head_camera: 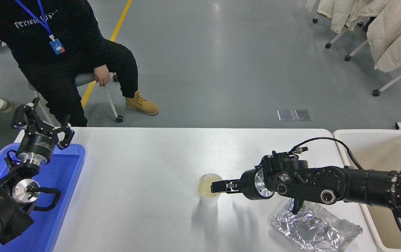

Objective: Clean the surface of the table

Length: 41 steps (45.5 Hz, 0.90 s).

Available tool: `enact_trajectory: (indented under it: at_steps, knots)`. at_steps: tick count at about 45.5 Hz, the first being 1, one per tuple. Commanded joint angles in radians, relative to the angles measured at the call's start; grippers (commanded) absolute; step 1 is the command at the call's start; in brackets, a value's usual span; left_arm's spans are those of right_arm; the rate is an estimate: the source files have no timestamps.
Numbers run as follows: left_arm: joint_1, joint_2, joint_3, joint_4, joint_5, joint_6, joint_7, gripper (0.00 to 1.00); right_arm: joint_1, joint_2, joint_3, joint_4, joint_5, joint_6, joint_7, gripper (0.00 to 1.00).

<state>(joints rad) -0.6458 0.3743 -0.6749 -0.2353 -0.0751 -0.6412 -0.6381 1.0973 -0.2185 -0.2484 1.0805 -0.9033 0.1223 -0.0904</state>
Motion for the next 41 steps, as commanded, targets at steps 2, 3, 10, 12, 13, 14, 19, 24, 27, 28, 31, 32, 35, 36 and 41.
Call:
enact_trajectory:
  at_steps: [2, 3, 10, 12, 13, 14, 19, 24, 27, 28, 31, 32, 35, 36, 41]
  knots:
    - [0.000, 0.000, 0.000, -0.001, 0.000, 0.000, 0.000, 1.00, 0.004, 0.015, -0.006, -0.016, -0.006, 0.000, -0.005, 0.37]
    - [0.000, 0.000, 0.000, 0.001, 0.000, 0.000, 0.000, 1.00, 0.004, 0.015, -0.008, -0.014, -0.006, 0.000, -0.006, 0.27]
    - [0.000, 0.000, 0.000, 0.001, 0.001, 0.000, 0.000, 1.00, 0.010, 0.013, -0.008, -0.013, 0.009, 0.053, -0.048, 0.00]
    - [0.000, 0.000, 0.000, 0.001, 0.000, 0.000, 0.000, 1.00, 0.012, 0.011, -0.006, -0.013, 0.010, 0.057, -0.052, 0.00]
    - [0.000, 0.000, 0.000, 0.001, 0.000, 0.000, 0.000, 1.00, 0.012, 0.011, -0.006, -0.013, 0.011, 0.059, -0.052, 0.00]
    - [0.000, 0.000, 0.000, 0.001, 0.000, 0.000, 0.000, 1.00, 0.012, 0.010, -0.006, -0.013, 0.011, 0.059, -0.052, 0.00]
    - [0.000, 0.000, 0.000, 0.001, 0.000, 0.000, 0.000, 1.00, 0.012, 0.008, -0.003, -0.011, 0.011, 0.062, -0.052, 0.00]
    - [0.000, 0.000, 0.000, -0.001, 0.000, 0.000, 0.000, 1.00, 0.012, 0.007, 0.001, -0.010, 0.012, 0.063, -0.052, 0.00]
    - [0.000, 0.000, 0.000, -0.001, 0.000, 0.000, 0.000, 1.00, 0.012, 0.002, 0.001, -0.008, 0.012, 0.063, -0.052, 0.00]
    - [0.000, 0.000, 0.000, 0.001, 0.000, 0.000, 0.000, 1.00, 0.012, 0.001, 0.001, -0.008, 0.014, 0.063, -0.052, 0.00]
    - [0.000, 0.000, 0.000, 0.001, 0.000, 0.000, 0.000, 1.00, 0.012, -0.005, 0.003, -0.007, 0.014, 0.065, -0.052, 0.00]
    - [0.000, 0.000, 0.000, 0.001, 0.000, 0.000, 0.000, 1.00, 0.012, -0.008, 0.003, -0.007, 0.014, 0.065, -0.052, 0.00]
    - [0.000, 0.000, 0.000, 0.001, 0.000, 0.000, 0.000, 1.00, 0.013, -0.013, 0.006, -0.005, 0.015, 0.065, -0.052, 0.00]
    - [0.000, 0.000, 0.000, 0.001, 0.001, 0.000, 0.000, 1.00, 0.015, -0.018, 0.006, -0.004, 0.018, 0.065, -0.052, 0.00]
    - [0.000, 0.000, 0.000, 0.001, 0.000, 0.000, 0.000, 1.00, 0.035, -0.064, 0.008, 0.028, 0.050, 0.073, -0.052, 0.00]
